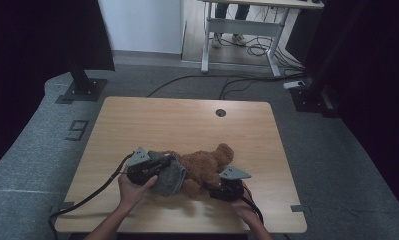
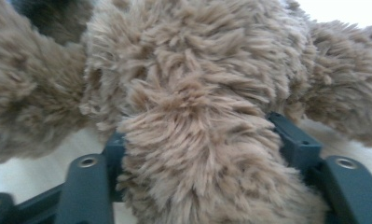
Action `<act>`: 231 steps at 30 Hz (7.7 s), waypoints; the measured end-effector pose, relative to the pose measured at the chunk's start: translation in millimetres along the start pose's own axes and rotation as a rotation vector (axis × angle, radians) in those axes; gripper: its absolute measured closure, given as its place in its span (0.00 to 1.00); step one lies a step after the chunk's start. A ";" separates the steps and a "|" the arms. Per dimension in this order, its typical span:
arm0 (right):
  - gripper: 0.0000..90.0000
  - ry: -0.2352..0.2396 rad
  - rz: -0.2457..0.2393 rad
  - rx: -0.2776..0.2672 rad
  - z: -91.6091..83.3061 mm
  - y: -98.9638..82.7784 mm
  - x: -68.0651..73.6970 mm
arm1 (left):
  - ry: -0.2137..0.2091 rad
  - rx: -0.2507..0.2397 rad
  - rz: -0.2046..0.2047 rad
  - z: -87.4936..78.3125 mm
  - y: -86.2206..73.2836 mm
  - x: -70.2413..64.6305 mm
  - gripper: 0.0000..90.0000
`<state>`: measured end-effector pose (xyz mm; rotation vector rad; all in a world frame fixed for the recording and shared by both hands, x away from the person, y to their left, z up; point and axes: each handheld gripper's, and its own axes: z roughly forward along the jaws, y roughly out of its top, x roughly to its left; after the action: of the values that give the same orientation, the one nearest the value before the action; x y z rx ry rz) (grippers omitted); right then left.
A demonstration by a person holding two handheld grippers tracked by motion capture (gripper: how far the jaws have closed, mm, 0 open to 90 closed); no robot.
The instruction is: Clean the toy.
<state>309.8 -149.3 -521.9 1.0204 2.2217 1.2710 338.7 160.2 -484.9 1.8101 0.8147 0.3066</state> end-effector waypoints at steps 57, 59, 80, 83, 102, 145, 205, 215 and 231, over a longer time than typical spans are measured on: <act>0.62 -0.083 0.003 -0.090 25.2 0.3 -19.1 | 0.137 0.013 -0.036 -7.0 36.8 39.5 0.96; 0.62 -0.084 0.002 -0.090 25.2 0.4 -18.6 | 0.103 0.007 -0.001 2.3 48.2 23.3 0.96; 0.63 -0.086 -0.006 -0.083 25.1 -1.3 -18.7 | 0.011 0.119 0.137 83.9 49.0 -42.6 0.96; 0.63 -0.086 -0.003 -0.082 24.8 -1.4 -18.8 | 0.065 0.098 0.112 62.2 43.4 -20.2 0.96; 0.63 -0.073 -0.006 -0.088 25.6 -2.2 -18.1 | 0.240 0.057 -0.075 3.5 13.1 69.2 0.95; 0.62 -0.079 0.018 -0.089 24.8 -1.9 -23.1 | 0.304 0.118 -0.198 -134.9 -31.1 106.7 0.91; 0.24 -0.156 0.138 -0.136 25.3 27.0 -71.2 | 0.154 0.210 -0.006 33.1 17.7 40.0 0.24; 0.22 -0.095 0.079 -0.231 -24.9 13.7 -41.9 | 0.122 0.155 0.021 -30.1 3.0 20.8 0.23; 0.24 -0.094 0.103 -0.170 -61.4 -47.0 -30.3 | 0.110 0.161 0.035 -72.6 -58.5 3.3 0.23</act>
<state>272.1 -222.7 -531.1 1.1161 1.9766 1.3984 277.8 226.3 -510.0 1.9736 0.9064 0.3749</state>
